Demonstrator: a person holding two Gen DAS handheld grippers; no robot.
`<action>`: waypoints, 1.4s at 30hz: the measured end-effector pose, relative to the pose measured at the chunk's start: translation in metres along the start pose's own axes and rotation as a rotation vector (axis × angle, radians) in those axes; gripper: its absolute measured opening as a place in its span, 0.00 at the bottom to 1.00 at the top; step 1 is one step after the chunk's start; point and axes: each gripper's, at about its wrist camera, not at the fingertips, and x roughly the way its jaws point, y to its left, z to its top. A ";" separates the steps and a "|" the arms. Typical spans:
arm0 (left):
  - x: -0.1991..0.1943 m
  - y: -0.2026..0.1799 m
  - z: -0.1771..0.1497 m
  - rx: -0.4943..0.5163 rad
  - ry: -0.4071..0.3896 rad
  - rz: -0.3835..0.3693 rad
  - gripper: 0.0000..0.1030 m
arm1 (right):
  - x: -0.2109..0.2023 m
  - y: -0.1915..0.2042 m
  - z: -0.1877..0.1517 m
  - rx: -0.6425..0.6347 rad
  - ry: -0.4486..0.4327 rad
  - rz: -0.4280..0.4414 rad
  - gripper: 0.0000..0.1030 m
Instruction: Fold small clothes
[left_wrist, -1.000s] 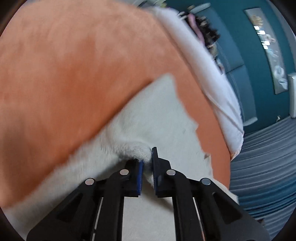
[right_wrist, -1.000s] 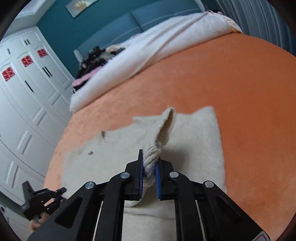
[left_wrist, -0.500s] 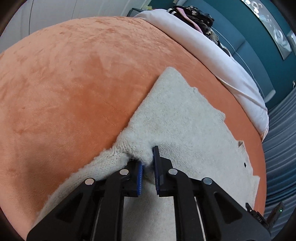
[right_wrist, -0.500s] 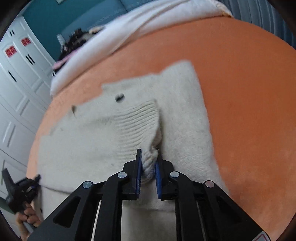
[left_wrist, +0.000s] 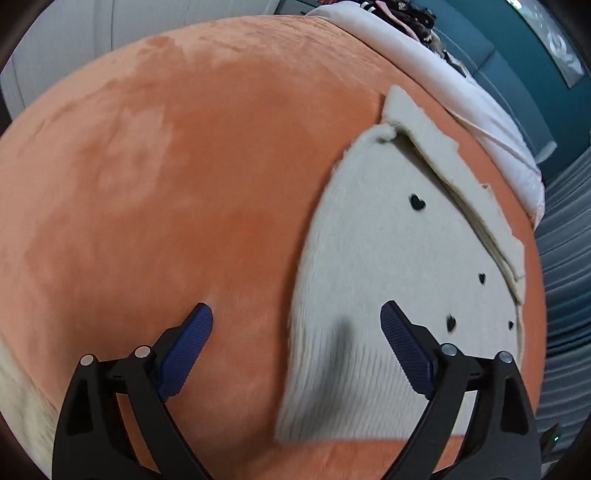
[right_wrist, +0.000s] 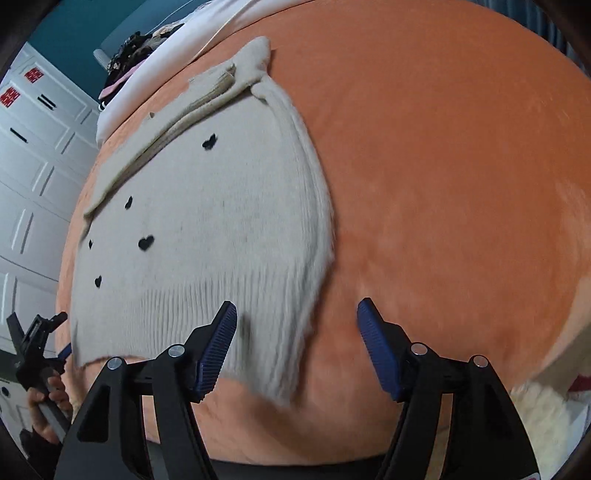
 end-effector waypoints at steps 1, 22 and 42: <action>-0.003 -0.002 -0.006 0.005 -0.015 -0.004 0.92 | 0.000 0.005 -0.004 -0.006 0.000 0.015 0.70; -0.108 -0.023 -0.060 0.188 0.125 -0.142 0.07 | -0.111 0.020 -0.025 -0.023 -0.030 0.246 0.07; -0.098 -0.116 0.051 0.331 -0.109 -0.169 0.20 | -0.082 0.055 0.113 -0.045 -0.268 0.328 0.19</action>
